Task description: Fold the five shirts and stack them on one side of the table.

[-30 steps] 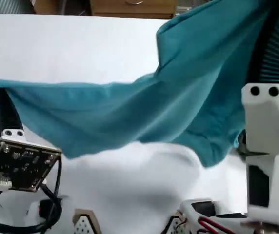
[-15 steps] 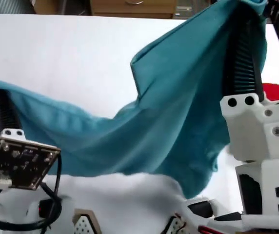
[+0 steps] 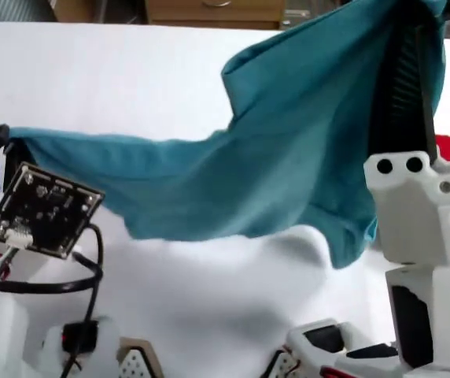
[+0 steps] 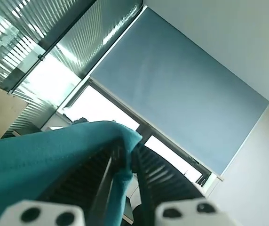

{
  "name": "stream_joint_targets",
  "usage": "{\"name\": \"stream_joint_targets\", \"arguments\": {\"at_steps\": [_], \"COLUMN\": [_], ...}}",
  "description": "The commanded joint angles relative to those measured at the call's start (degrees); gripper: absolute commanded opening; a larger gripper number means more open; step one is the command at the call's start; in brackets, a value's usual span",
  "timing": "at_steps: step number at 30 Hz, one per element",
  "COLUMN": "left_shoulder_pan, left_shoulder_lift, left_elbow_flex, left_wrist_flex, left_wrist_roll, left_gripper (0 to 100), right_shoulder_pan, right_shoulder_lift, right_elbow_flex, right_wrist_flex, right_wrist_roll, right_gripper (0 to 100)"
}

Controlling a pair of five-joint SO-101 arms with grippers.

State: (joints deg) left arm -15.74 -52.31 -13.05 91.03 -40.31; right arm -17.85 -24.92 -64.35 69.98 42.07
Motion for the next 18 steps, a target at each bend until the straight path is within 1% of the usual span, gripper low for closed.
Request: {"name": "stream_joint_targets", "arguments": {"at_steps": [1, 10, 18], "left_shoulder_pan": [-0.4, -0.4, -0.4], "left_shoulder_lift": [-0.4, -4.5, -4.5], "left_elbow_flex": [-0.3, -0.1, 1.2], "left_wrist_flex": [-1.2, -1.4, -1.8], "left_wrist_roll": [0.0, -0.1, -0.3], "left_gripper": [2, 2, 2], "right_shoulder_pan": [-0.3, -0.6, -0.7], "right_shoulder_lift": [-1.9, -4.7, -4.2], "right_elbow_flex": [-0.6, -0.4, -0.3], "right_wrist_flex": [-1.1, -0.7, 4.5], "right_wrist_roll": [0.4, 0.3, 0.1], "right_gripper": [2.0, 2.0, 2.0]}}
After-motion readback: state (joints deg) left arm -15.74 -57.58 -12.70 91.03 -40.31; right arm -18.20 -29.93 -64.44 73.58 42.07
